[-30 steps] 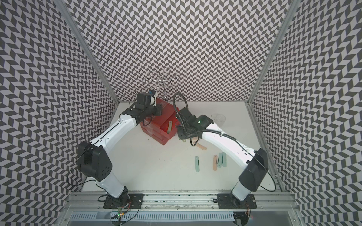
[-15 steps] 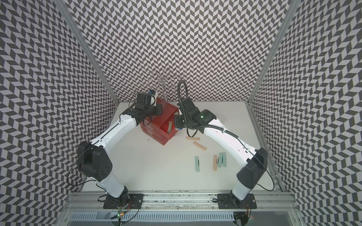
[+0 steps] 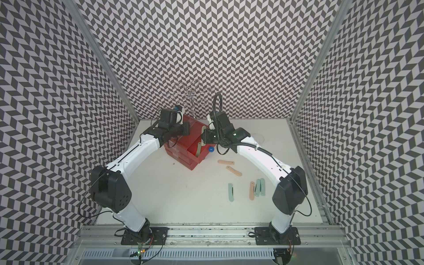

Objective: Place the fruit knives into the drawer by color
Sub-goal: Place the fruit knife in the drawer.

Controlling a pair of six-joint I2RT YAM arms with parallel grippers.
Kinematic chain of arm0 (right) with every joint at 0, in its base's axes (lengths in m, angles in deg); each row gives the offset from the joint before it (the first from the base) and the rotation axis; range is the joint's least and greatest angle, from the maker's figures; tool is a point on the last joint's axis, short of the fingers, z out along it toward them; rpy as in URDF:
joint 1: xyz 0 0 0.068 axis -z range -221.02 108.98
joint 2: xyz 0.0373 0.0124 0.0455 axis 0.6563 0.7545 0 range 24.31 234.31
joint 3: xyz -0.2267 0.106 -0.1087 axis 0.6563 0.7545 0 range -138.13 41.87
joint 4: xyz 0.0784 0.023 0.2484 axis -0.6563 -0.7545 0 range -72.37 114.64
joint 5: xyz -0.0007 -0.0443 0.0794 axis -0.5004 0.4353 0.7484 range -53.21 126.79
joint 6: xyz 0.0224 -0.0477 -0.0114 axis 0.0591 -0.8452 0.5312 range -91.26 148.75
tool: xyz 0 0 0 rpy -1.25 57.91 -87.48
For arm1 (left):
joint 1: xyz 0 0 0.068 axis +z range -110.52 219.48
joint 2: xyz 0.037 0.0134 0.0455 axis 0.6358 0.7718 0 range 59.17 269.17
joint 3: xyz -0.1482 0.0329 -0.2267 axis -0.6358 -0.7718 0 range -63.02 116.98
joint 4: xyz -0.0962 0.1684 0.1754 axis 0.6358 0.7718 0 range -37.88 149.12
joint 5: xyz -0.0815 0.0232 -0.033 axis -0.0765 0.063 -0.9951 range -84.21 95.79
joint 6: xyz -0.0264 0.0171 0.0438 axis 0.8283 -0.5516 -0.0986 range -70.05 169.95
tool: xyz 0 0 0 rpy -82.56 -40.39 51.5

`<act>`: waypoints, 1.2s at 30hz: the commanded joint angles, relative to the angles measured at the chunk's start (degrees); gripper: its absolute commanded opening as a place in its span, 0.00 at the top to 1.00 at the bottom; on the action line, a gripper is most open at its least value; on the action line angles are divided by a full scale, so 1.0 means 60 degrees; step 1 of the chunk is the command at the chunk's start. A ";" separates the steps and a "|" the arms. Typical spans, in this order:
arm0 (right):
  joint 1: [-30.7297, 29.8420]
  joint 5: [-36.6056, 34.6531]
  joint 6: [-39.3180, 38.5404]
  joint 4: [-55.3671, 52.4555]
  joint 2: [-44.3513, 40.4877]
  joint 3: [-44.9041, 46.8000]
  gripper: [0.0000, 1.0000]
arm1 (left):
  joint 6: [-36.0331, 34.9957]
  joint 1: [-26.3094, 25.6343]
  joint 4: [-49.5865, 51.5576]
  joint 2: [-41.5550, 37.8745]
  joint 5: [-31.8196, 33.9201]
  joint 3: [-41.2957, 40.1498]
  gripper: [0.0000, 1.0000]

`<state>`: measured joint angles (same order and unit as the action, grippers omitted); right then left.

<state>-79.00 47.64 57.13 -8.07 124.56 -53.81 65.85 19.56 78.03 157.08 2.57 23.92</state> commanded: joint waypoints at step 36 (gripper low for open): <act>0.0085 0.0214 -0.0356 0.0440 -0.0180 0.0028 0.87 | -0.0108 -0.0034 0.1863 0.0892 0.0346 -0.0456 1.00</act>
<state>-78.71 50.33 55.92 -7.46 126.53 -52.89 65.87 19.45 77.92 157.32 2.76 24.09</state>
